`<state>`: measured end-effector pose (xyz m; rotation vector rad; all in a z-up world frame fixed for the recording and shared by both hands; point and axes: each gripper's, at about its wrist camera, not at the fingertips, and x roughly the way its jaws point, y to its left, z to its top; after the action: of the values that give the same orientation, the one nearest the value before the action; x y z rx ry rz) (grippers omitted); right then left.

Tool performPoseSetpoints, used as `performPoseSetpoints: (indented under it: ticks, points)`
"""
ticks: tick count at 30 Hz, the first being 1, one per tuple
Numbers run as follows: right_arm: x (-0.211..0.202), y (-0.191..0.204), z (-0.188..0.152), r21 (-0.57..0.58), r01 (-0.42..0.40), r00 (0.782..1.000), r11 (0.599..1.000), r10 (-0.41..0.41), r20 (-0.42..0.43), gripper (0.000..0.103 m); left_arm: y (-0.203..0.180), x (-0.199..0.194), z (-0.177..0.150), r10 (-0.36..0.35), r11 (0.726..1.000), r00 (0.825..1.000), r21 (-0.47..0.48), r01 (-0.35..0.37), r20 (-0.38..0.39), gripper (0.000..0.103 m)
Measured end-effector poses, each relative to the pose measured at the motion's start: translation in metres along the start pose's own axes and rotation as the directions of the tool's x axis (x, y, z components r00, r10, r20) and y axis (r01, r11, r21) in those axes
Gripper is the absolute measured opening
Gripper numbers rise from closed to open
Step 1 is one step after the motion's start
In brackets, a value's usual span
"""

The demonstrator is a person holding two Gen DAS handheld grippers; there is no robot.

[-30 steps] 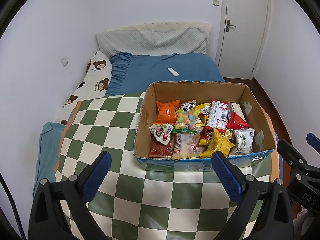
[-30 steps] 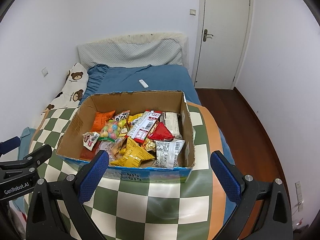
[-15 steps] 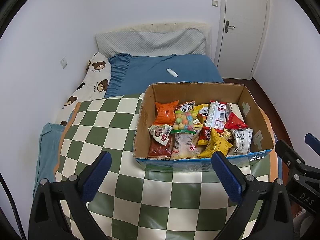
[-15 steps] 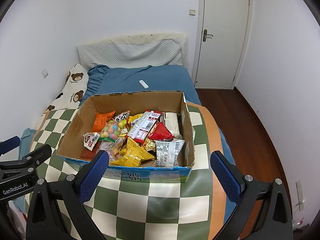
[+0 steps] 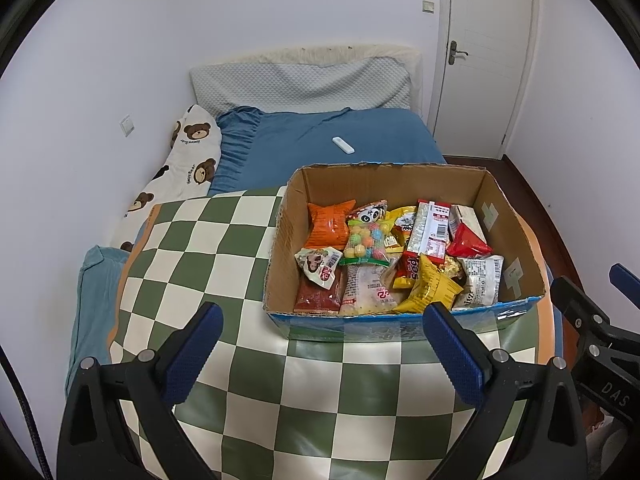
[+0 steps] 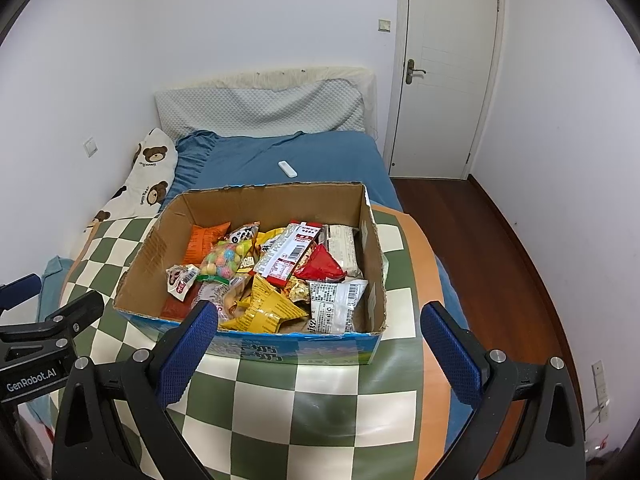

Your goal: Organize snacks

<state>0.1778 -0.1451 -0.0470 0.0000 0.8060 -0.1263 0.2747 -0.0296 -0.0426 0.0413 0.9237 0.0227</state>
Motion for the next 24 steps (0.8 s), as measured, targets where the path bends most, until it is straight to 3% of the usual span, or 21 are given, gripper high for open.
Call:
performPoseSetpoints:
  ticks: [24]
  points:
    - [-0.0092, -0.0003, 0.0003, 0.011, 0.001, 1.0, 1.0, -0.001, 0.002, 0.103, -0.0026, -0.0019, -0.0012, -0.003, 1.0, 1.0, 0.004, 0.002, 0.004, 0.102]
